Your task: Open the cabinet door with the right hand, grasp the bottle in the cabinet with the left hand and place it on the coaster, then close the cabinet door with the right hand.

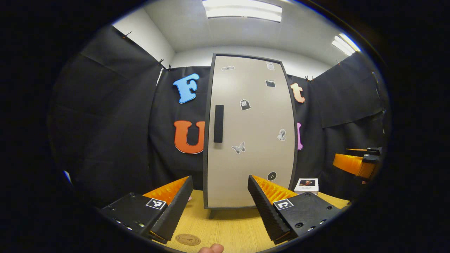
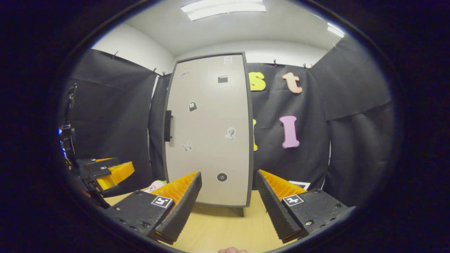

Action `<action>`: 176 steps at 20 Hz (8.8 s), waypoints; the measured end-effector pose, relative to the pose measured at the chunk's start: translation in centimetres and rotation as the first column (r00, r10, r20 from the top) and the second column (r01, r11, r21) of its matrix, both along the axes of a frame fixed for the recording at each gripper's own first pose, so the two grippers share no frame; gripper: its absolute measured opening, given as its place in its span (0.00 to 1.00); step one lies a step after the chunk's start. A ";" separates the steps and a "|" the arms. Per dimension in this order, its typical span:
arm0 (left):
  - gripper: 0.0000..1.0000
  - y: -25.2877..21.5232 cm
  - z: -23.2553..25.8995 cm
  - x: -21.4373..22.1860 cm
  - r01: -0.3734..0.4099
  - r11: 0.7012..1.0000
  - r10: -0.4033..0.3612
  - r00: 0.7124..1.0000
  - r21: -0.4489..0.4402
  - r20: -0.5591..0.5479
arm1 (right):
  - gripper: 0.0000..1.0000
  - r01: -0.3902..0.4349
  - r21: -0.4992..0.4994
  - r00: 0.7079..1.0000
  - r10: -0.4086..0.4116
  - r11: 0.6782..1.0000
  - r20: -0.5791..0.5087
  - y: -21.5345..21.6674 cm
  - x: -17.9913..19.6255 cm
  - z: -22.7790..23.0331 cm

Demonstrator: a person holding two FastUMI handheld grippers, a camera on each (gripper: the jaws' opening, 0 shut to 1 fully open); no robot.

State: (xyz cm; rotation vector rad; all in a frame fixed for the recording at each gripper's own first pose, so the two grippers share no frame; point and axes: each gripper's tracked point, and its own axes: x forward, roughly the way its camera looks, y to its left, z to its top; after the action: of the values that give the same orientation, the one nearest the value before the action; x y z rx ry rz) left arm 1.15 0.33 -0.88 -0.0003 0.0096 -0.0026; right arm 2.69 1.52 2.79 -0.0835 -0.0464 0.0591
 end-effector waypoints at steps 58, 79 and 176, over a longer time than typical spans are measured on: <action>0.95 8.7 -0.9 -3.9 -0.142 0.990 0.143 0.990 0.019 -0.013 | 0.20 -0.324 0.021 0.935 0.324 0.946 -0.146 24.7 27.7 5.8; 0.95 6.9 -0.7 -5.6 -0.098 0.995 0.098 0.995 0.029 -0.012 | 0.20 -0.446 0.061 0.884 0.450 0.893 -0.127 21.5 20.1 6.5; 0.96 -14.2 7.6 28.5 0.211 0.973 -0.219 0.973 0.096 0.077 | 0.93 0.274 0.105 0.962 -0.274 0.956 -0.015 -5.7 13.5 1.0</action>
State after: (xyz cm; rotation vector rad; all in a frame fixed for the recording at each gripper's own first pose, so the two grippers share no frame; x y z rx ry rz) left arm 29.64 -13.87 6.74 0.0882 -0.0780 -0.2192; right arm 16.22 -4.14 3.77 0.0176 -0.0369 -0.2214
